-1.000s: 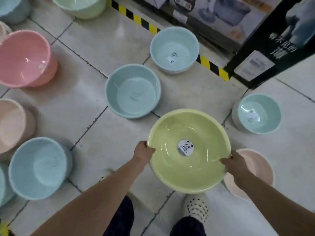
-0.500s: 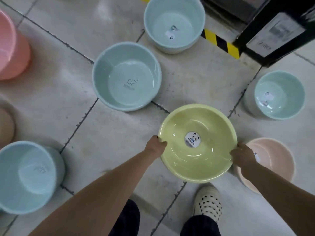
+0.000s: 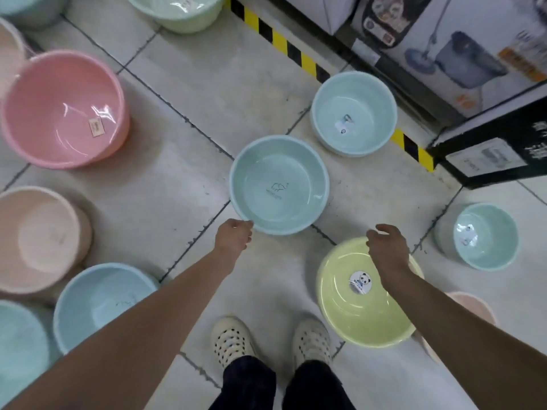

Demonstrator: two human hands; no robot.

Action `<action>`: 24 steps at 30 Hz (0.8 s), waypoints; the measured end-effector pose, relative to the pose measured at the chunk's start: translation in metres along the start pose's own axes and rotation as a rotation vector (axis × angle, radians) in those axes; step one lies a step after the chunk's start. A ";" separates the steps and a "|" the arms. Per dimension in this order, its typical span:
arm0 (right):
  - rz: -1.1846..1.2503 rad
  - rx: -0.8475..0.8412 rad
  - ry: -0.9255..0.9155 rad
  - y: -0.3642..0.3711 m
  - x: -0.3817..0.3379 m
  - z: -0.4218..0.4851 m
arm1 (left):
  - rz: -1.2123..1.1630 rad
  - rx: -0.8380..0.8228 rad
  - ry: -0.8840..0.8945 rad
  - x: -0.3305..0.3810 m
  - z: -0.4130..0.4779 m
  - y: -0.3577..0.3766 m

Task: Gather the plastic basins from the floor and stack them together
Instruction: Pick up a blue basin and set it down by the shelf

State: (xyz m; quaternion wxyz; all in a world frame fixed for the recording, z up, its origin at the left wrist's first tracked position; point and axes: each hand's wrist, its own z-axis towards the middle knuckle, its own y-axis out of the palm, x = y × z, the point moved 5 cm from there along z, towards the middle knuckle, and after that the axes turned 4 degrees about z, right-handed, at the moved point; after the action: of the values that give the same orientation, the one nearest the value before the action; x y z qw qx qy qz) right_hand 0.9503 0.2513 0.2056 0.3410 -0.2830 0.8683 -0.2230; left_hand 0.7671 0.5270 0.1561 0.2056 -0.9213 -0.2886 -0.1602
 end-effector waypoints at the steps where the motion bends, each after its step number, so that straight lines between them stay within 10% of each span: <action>1: 0.009 0.024 0.000 0.014 -0.007 0.006 | -0.012 0.027 -0.009 0.001 0.014 -0.006; 14: 0.127 -0.072 0.091 0.200 -0.002 0.150 | -0.151 -0.020 0.112 -0.019 0.196 0.012; 24: -0.155 -0.442 -0.013 0.263 -0.055 -0.013 | -0.506 0.227 0.167 -0.081 0.086 -0.173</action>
State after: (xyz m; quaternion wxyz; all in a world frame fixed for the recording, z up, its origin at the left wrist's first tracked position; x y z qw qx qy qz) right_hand 0.8852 0.4840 0.0872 0.2583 -0.4182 0.8694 -0.0510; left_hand 0.6155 0.6596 0.0982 0.2840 -0.7747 -0.5073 -0.2485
